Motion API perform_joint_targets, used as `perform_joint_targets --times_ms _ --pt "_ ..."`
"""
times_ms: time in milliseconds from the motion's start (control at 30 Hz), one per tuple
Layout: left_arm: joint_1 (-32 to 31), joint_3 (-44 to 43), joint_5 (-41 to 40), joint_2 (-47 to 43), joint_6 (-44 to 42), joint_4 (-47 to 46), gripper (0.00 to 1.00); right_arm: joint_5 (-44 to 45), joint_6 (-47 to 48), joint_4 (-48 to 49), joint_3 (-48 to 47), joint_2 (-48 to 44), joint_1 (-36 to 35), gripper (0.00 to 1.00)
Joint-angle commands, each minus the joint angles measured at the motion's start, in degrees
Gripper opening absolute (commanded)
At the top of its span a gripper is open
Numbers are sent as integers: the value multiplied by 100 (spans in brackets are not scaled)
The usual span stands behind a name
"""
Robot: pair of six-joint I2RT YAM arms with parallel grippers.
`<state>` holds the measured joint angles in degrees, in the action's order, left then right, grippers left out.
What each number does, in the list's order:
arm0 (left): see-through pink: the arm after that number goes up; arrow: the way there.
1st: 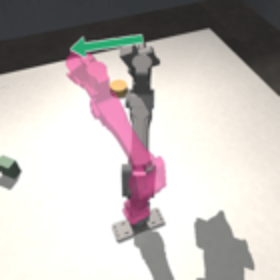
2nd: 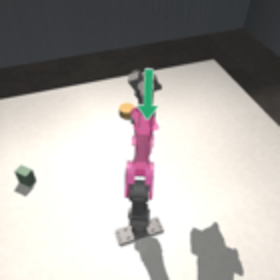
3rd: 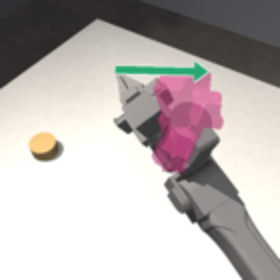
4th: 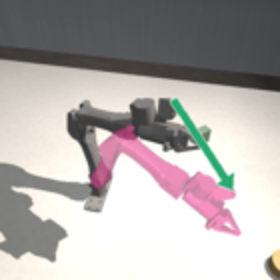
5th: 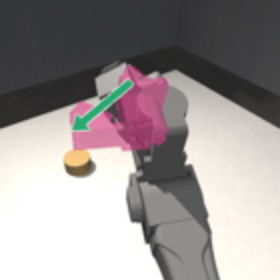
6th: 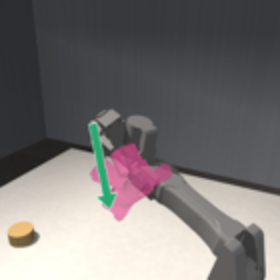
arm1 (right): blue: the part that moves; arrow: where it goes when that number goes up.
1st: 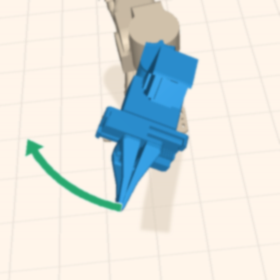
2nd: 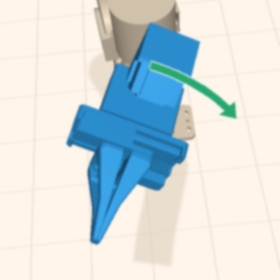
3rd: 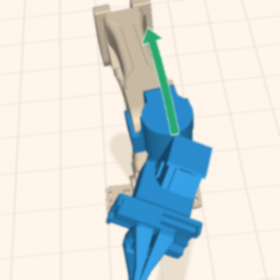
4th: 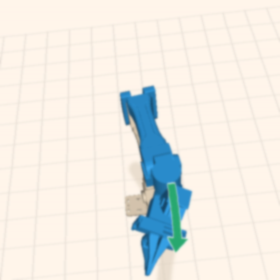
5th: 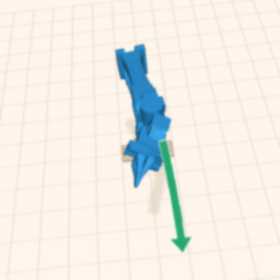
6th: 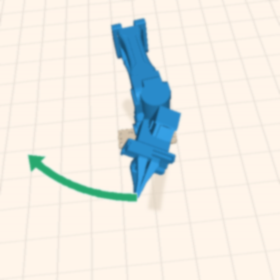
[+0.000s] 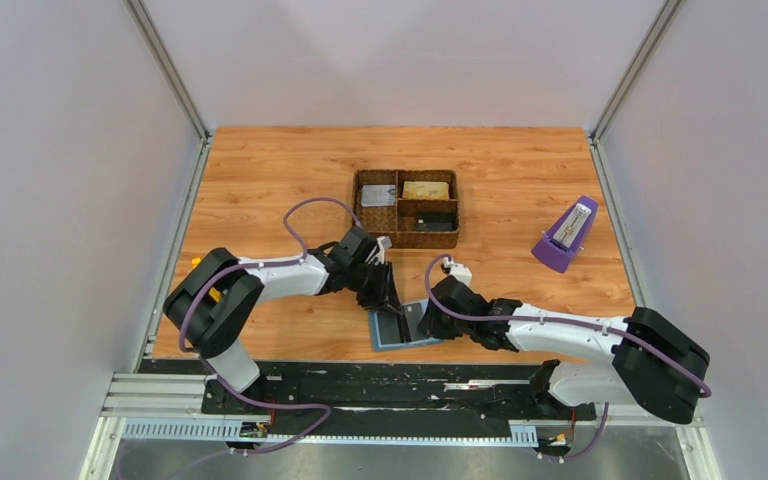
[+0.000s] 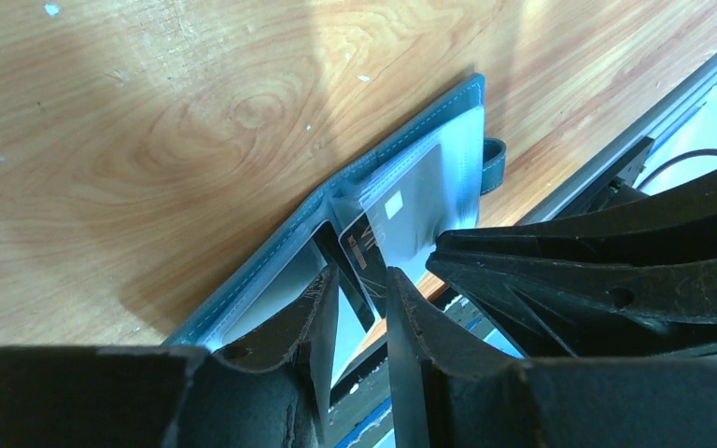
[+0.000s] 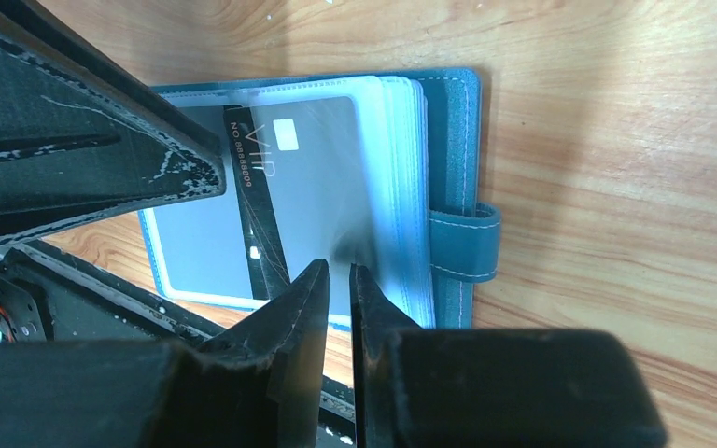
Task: Take the credit cards out of the card holder
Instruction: Remove the credit card from the card holder.
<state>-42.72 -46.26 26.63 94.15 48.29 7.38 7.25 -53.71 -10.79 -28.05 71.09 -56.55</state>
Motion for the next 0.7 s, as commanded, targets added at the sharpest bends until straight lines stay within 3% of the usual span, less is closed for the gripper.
perform_joint_targets --times_ms 0,667 --pt "0 -92 86 160 11 -376 34 9 -104 241 107 11 69 16" --pt "-2 250 364 382 541 -1236 35 -52 -165 311 208 -62 105 15"
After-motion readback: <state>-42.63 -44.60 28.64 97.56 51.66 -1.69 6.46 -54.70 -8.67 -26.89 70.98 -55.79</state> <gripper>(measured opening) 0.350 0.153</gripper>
